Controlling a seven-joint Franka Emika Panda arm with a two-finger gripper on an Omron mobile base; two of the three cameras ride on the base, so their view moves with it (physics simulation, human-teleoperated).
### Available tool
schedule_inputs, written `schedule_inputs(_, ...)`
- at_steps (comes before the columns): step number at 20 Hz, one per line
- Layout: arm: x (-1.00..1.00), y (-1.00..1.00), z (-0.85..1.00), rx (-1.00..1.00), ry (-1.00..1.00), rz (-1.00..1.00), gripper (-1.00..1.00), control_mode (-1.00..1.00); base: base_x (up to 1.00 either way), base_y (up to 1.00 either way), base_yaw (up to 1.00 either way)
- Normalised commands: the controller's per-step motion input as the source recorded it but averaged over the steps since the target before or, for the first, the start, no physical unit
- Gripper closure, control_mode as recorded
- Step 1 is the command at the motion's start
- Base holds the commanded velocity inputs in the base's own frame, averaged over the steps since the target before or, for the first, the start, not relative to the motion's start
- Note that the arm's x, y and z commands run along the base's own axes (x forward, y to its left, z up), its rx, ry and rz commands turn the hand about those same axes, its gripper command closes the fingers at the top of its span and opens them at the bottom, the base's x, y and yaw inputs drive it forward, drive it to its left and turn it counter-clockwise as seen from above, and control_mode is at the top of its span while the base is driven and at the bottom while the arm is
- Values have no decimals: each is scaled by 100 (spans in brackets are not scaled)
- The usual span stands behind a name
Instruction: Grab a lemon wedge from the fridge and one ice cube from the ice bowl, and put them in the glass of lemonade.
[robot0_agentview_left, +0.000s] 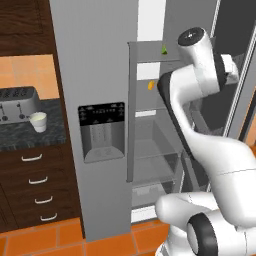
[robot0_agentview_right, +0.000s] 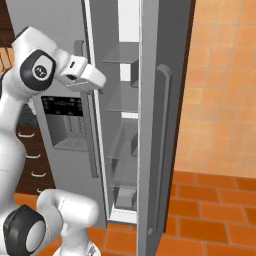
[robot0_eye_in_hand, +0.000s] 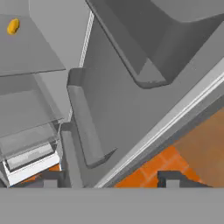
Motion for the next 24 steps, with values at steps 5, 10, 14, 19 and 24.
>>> schedule_inputs(5,51,0,6,-45,3,0,-100,-100,0,0,0)
schedule_inputs(10,61,-17,35,-19,7,2,-100,-100,0,0,0)
schedule_inputs(14,57,-48,16,-9,5,0,-100,-100,0,0,0)
schedule_inputs(19,14,-59,0,-1,6,-1,-100,-100,0,0,0)
schedule_inputs(24,0,-89,0,0,8,-2,-100,-100,0,0,0)
